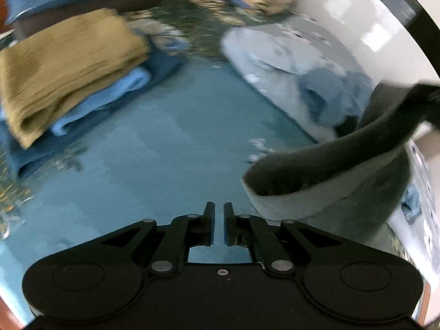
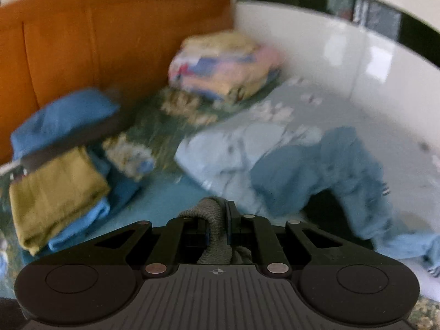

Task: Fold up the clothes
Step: 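Lay the grey sweatshirt flat on the bedspread with both grippers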

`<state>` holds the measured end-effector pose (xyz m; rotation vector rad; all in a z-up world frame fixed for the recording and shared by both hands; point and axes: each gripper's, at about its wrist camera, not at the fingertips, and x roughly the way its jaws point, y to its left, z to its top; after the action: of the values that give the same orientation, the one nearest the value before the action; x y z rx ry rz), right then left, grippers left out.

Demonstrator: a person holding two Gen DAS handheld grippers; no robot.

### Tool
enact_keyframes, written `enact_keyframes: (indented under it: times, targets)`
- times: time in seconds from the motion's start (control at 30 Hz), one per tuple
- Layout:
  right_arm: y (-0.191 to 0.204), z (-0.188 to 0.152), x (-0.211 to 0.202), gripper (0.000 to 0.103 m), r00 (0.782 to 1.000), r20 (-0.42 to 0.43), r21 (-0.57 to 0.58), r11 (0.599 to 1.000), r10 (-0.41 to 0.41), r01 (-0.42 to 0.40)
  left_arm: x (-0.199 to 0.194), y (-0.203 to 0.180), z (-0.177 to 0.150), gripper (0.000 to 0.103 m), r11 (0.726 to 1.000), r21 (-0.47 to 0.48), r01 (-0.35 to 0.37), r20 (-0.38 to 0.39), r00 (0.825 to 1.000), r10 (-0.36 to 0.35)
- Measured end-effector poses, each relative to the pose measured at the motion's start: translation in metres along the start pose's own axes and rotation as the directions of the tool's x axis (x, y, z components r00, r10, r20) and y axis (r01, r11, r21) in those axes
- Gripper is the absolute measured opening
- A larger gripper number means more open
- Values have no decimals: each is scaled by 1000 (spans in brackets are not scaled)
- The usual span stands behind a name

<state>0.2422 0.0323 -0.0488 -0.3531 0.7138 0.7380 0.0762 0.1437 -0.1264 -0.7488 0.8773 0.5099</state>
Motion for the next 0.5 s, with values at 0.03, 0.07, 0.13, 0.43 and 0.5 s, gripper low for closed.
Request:
enact_keyframes:
  times: [0.03, 0.07, 0.13, 0.43, 0.5]
  targets:
    - [4, -2, 16, 9, 1000, -31, -7, 1000, 0, 0, -1, 9, -2, 4, 1000, -17, -5, -1, 1000, 5]
    - [9, -5, 32, 9, 998, -60, -18, 1000, -4, 3, -3, 18, -4, 4, 999, -35, -10, -2, 1000, 10]
    - [17, -11, 59, 9, 993, -116, -37, 999, -23, 19, -4, 32, -7, 4, 998, -59, -17, -9, 1000, 16]
    - [33, -43, 128, 22, 946, -309, -104, 992, -96, 66, -1, 62, -26, 5, 994, -105, -41, -57, 998, 35]
    - [36, -48, 132, 29, 938, -335, -126, 991, -92, 52, 1, 60, -25, 6, 995, -93, -33, -62, 998, 27]
